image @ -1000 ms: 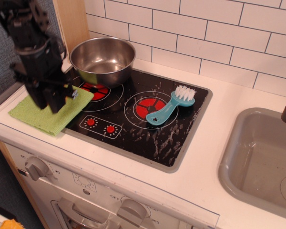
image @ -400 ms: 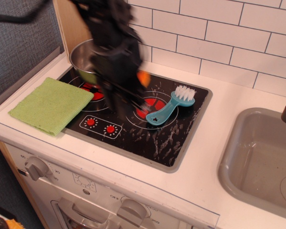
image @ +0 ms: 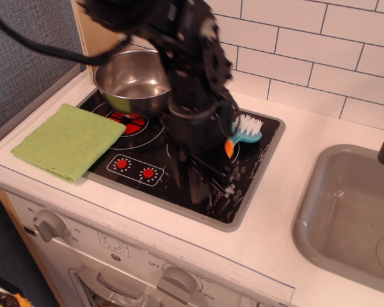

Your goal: Place the fish in front of the blue brush

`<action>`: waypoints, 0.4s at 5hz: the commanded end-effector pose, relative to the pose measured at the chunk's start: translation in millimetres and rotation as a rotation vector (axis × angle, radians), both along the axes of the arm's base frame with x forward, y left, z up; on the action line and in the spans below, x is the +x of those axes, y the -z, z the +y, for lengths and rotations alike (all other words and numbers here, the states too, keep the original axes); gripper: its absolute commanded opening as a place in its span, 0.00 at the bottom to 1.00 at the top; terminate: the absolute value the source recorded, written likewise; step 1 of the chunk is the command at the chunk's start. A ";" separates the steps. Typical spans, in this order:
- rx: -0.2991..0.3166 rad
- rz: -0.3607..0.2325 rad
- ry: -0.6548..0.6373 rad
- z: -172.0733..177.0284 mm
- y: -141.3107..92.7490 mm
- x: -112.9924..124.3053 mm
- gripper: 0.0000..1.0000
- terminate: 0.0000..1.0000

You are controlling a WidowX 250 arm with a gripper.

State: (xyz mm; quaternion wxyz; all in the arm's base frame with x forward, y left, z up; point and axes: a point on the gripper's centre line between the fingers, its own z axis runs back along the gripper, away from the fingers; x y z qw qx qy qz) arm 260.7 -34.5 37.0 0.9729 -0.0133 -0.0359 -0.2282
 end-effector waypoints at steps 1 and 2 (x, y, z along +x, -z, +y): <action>-0.018 0.002 0.058 -10.9 7.0 -6.6 0.00 0.00; -0.018 0.013 0.062 -12.9 10.1 -9.5 0.00 0.00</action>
